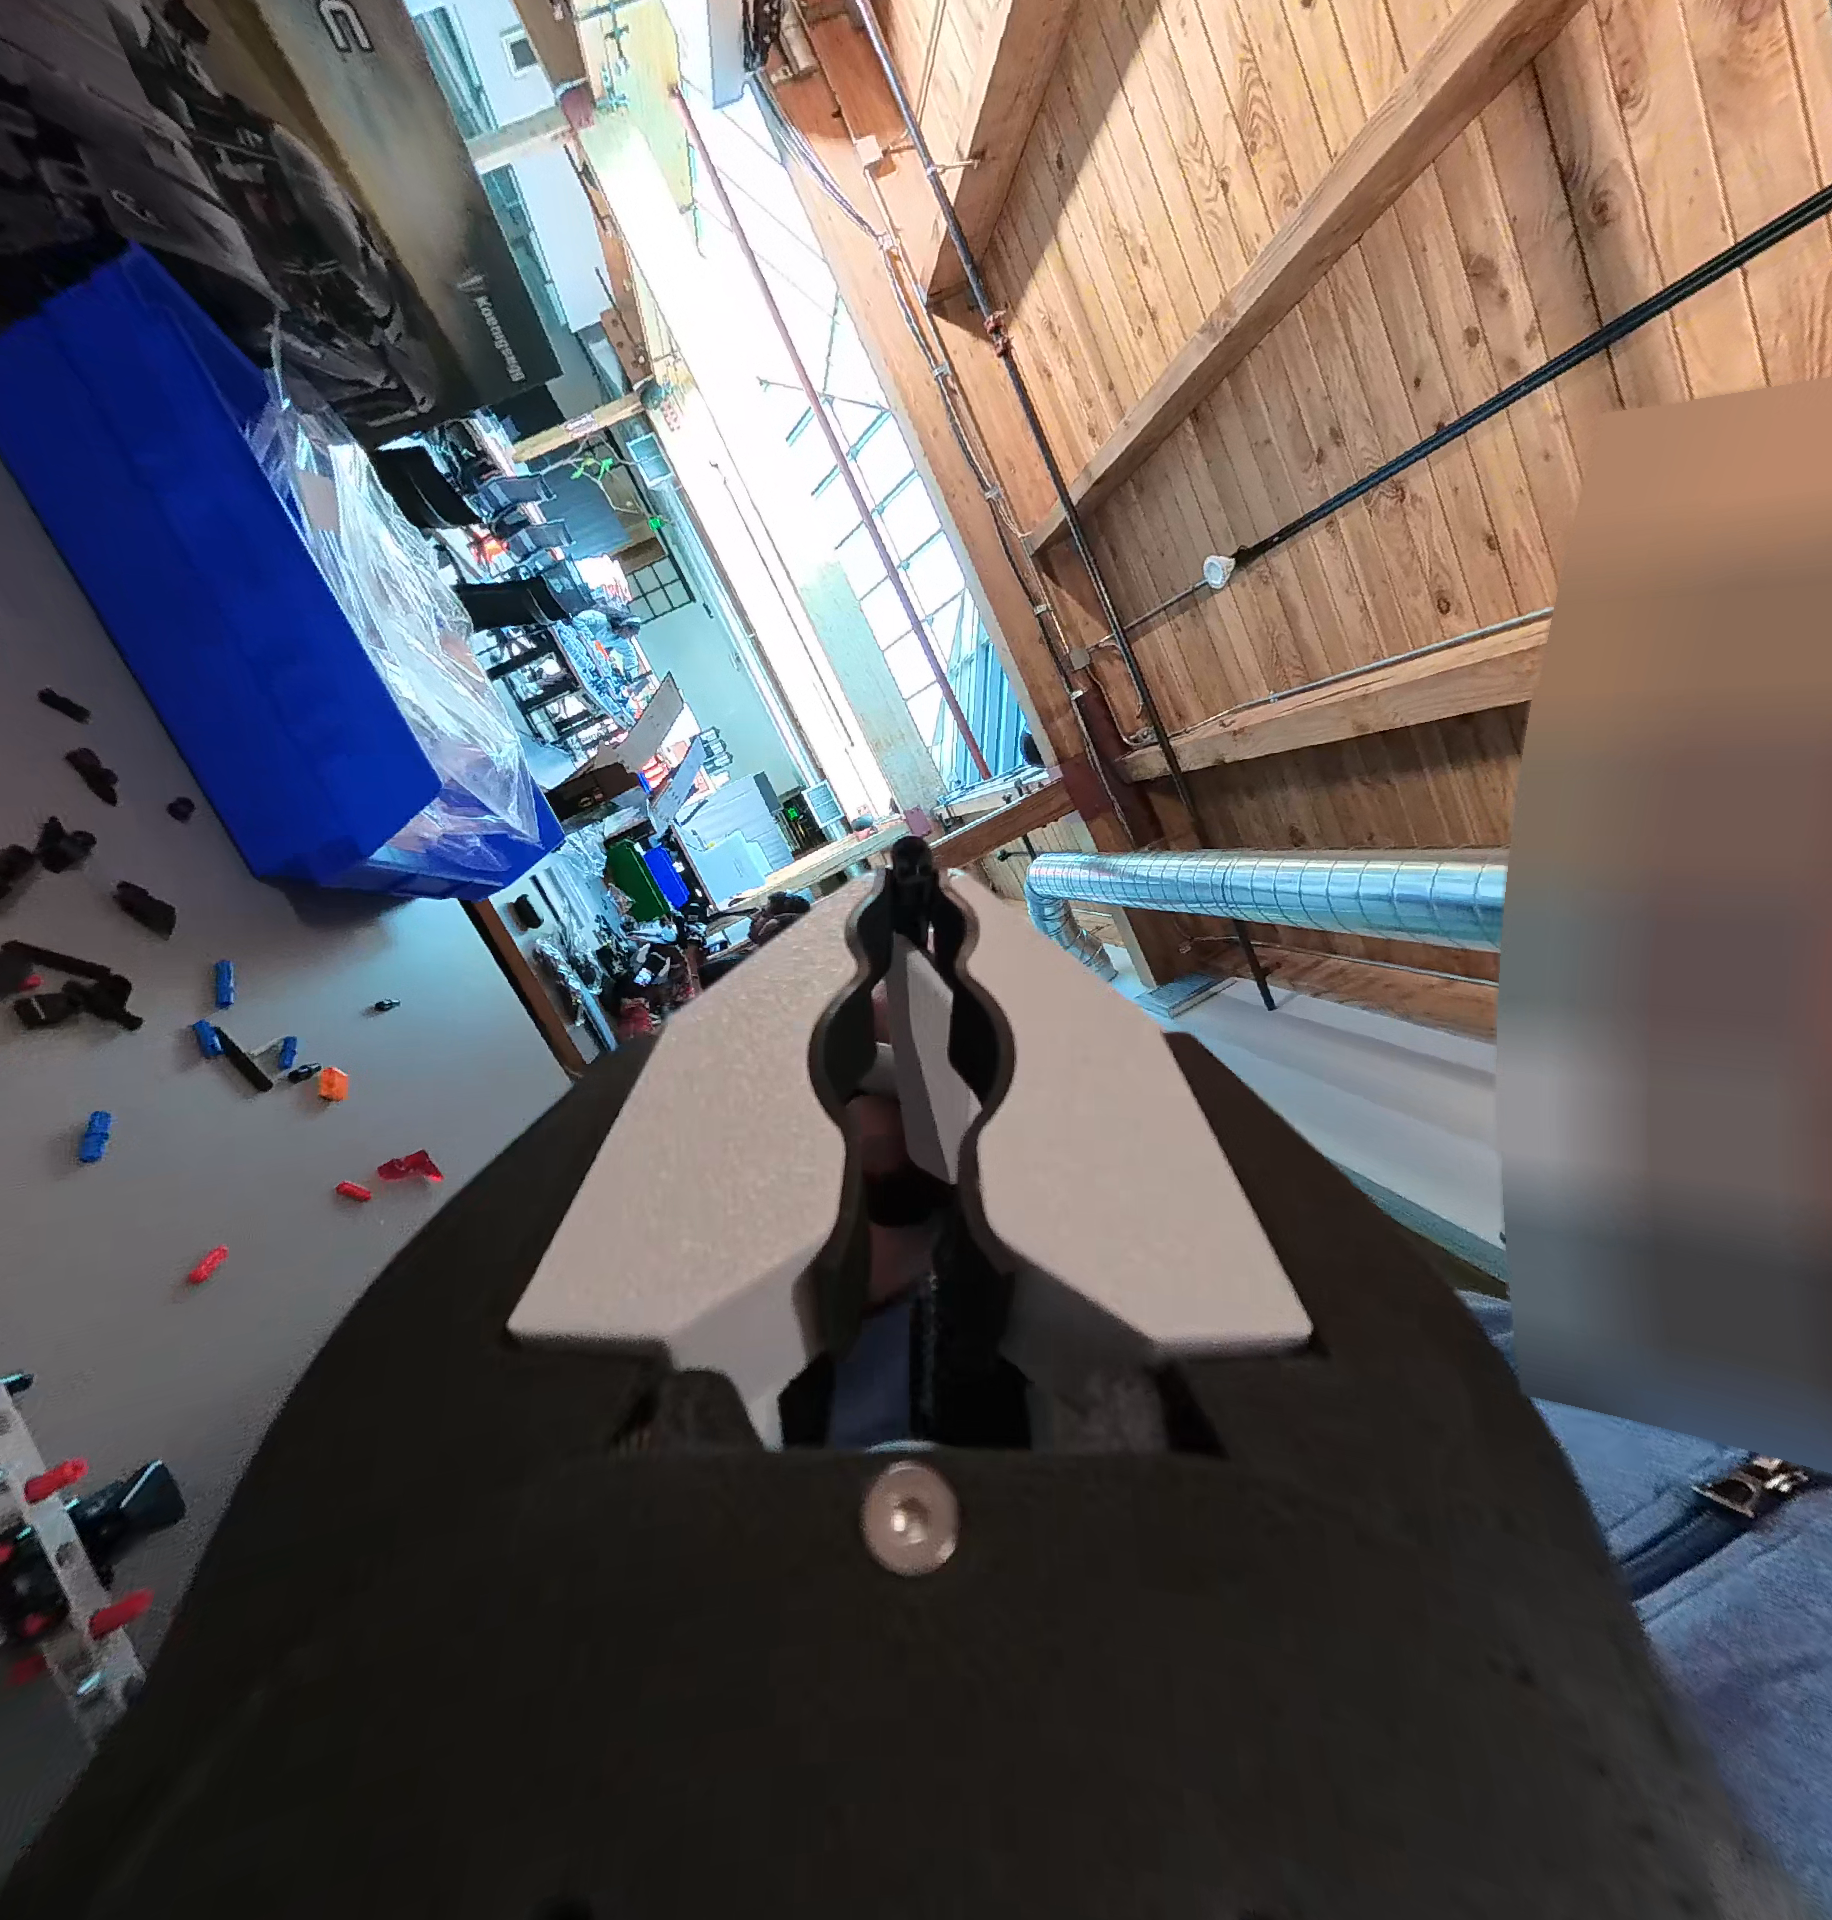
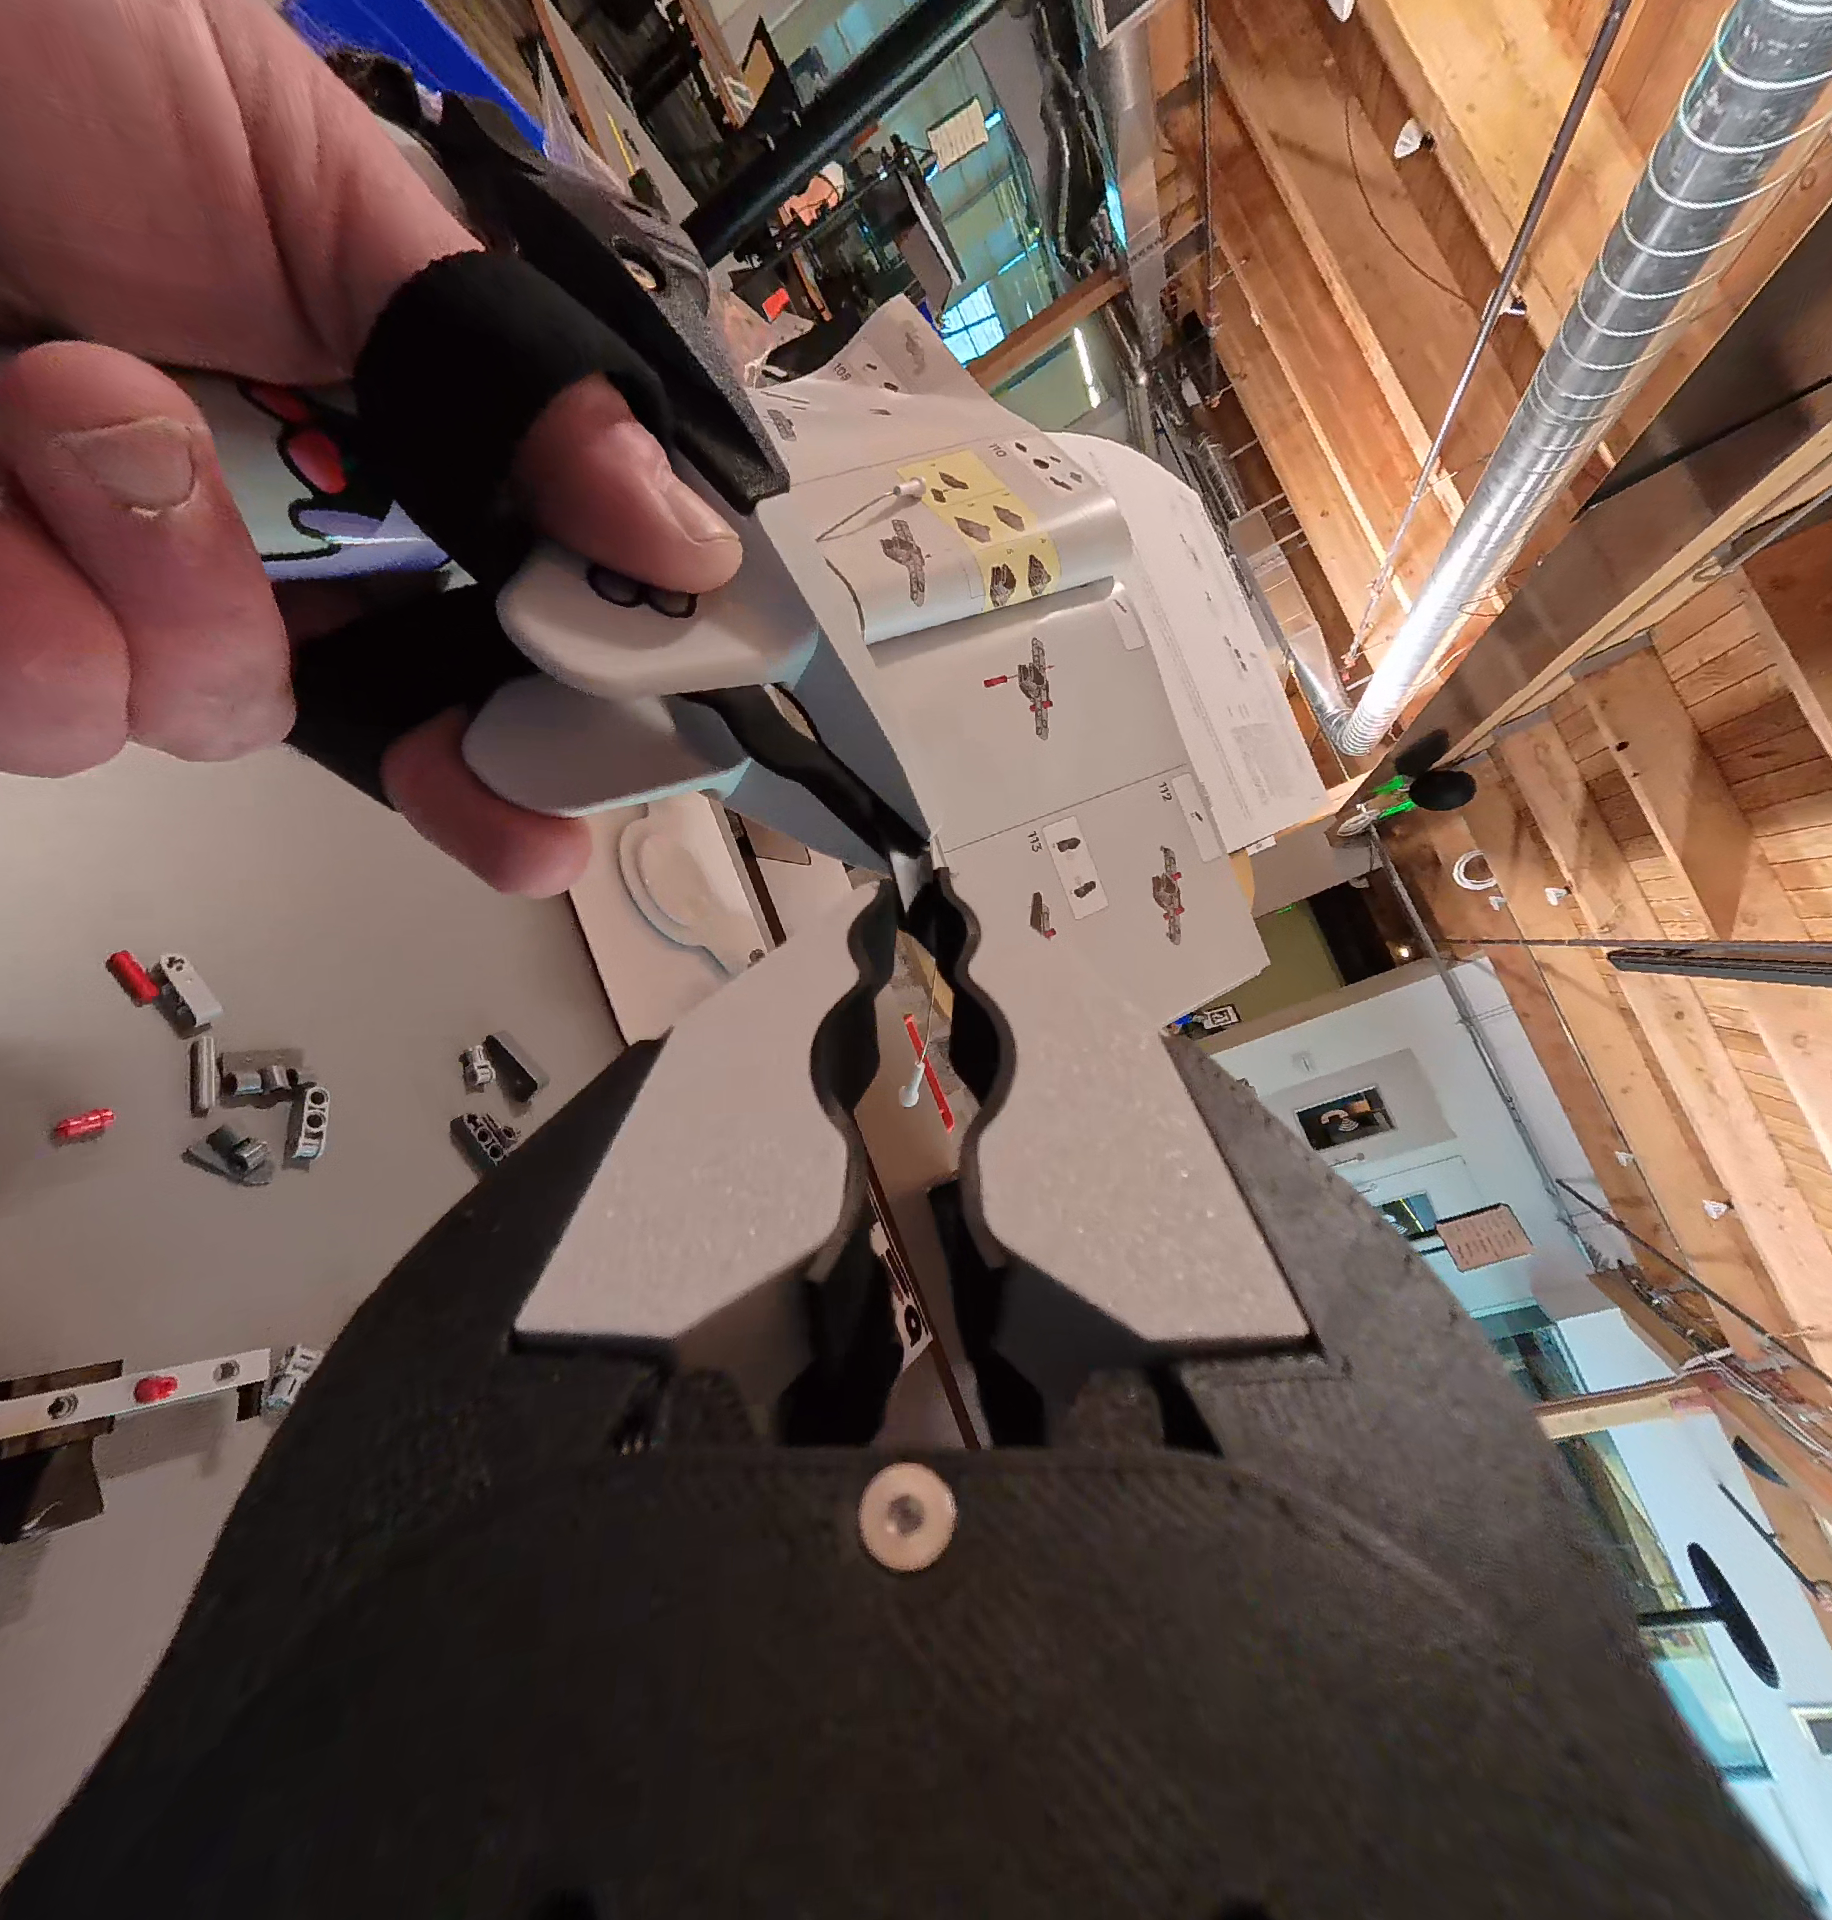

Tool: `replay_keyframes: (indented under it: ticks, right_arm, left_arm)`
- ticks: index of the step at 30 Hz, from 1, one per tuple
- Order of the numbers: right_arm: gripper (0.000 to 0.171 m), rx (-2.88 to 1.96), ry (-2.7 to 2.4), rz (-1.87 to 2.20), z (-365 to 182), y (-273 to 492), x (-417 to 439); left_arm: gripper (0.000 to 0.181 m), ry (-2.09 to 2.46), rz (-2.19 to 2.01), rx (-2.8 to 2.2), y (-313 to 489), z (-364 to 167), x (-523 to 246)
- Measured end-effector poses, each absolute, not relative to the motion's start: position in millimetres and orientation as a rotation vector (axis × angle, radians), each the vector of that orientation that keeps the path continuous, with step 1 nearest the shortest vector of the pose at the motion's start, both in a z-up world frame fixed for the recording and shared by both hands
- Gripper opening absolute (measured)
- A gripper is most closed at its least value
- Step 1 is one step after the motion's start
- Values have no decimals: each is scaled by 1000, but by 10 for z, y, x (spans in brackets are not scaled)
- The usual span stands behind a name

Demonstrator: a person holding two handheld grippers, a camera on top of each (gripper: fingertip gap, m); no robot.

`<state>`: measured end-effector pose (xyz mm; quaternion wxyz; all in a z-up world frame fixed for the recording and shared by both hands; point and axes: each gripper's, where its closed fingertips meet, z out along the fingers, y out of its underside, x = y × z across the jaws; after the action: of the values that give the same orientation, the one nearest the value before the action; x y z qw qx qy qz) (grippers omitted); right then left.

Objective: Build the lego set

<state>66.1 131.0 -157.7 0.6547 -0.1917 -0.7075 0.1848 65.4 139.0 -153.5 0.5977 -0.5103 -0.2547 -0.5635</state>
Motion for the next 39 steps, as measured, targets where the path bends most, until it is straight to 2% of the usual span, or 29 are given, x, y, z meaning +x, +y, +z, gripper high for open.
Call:
replay_keyframes:
  ticks: [24,39]
  right_arm:
    - [0,-548,-1660,588,-1575,1335,655]
    - [0,-845,-1561,1157,-1457,1558,774]
  left_arm:
    - [8,-598,-1376,-1175,1360,-1602,658]
    - [17,-604,-1312,-1194,1390,-1600,638]
